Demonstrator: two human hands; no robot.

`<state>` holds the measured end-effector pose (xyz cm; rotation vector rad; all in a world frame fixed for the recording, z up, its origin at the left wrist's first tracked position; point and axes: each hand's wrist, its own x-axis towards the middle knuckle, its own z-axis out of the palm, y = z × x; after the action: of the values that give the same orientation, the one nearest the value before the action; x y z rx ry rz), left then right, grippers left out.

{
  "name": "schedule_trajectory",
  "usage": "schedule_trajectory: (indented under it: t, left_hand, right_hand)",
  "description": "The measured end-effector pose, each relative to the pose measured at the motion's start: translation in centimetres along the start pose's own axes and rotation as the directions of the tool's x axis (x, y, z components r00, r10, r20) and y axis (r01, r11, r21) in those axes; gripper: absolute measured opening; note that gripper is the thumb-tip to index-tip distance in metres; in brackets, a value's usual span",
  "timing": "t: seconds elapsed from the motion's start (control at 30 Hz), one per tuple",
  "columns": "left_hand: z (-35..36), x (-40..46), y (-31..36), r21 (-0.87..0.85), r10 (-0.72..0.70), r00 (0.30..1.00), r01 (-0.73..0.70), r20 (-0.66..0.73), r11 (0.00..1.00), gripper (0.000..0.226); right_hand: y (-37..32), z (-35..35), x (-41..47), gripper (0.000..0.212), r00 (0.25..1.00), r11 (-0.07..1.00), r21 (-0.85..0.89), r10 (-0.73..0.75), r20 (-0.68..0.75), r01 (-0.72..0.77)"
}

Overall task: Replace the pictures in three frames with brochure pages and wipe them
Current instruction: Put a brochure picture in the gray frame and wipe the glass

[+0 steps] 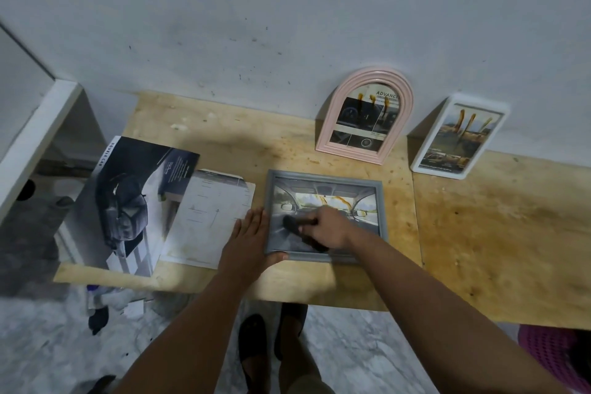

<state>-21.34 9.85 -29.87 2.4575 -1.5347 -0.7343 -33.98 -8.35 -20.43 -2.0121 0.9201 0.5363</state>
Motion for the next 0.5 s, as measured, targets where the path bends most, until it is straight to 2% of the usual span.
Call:
schedule_trajectory:
  t: [0.1,0.17,0.27,0.5]
  left_hand:
    - [0.1,0.2,-0.1,-0.007,-0.002,1.0,0.002,-0.001,1.0,0.118]
    - [0.3,0.3,-0.2,-0.008,-0.001,1.0,0.001,-0.001,1.0,0.118]
    - [0.5,0.3,-0.4,-0.019,0.001,1.0,-0.001,-0.001,1.0,0.117]
    - [0.5,0.2,-0.2,-0.021,-0.012,1.0,0.012,-0.006,1.0,0.117]
  right_hand:
    - [-1.4,-2.0,2.3,0.018,0.955,0.991,-0.131,-0.078,-0.286,0.042]
    - [-2.1,-1.8,3.7,0.028,0.922,0.956,-0.293,-0.145,-0.36,0.036]
    - [-2.2,0.4,5.1,0.035,0.947,0.83,-0.557,-0.197,-0.255,0.023]
    - [-0.7,3.8,3.6,0.045,0.966,0.738,-0.671,-0.22,-0.134,0.075]
